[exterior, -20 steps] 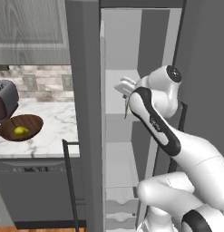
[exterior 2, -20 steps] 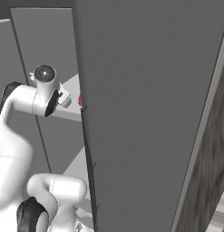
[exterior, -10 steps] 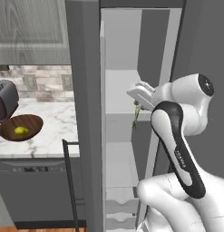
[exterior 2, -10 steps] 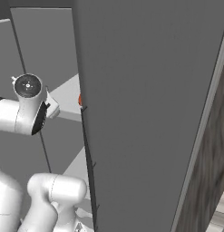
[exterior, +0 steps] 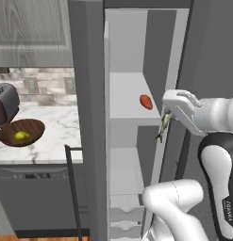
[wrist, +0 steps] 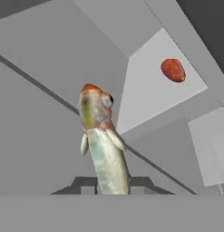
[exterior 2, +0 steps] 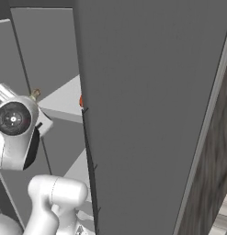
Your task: Take the fish, sweet potato, and pear from the freezer and place them in the bowl on the counter.
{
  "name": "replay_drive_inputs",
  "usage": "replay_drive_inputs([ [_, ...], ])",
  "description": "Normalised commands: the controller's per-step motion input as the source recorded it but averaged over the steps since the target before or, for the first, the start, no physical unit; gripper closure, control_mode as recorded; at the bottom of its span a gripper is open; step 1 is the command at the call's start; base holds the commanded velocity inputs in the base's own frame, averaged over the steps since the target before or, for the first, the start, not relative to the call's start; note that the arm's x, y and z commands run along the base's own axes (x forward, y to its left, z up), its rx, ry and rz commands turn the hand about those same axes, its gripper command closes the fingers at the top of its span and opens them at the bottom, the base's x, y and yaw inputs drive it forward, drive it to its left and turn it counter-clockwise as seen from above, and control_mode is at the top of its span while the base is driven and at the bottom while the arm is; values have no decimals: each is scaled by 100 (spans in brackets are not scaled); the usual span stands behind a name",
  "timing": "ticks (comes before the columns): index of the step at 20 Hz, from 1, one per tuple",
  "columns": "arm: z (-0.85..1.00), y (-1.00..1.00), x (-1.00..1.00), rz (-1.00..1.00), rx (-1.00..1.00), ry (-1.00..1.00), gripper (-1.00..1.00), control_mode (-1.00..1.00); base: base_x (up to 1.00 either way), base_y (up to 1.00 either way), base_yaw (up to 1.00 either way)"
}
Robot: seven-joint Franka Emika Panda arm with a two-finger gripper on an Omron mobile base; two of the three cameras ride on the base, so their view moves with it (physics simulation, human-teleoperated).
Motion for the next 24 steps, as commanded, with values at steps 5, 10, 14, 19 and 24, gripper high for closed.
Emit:
replay_drive_inputs([
  [5,60,-33,-92,0,12,-5,100,-100,0,0,0],
  [10,33,-17,-88,0,7,0,100,-100,0,0,0],
  [14,4,-8,-55,0,0,-2,100,-100,0,0,0],
  [19,-7,-2,-23,0,0,-27,100,-100,0,0,0],
  [24,-1,0,0,0,0,-51,100,-100,0,0,0],
])
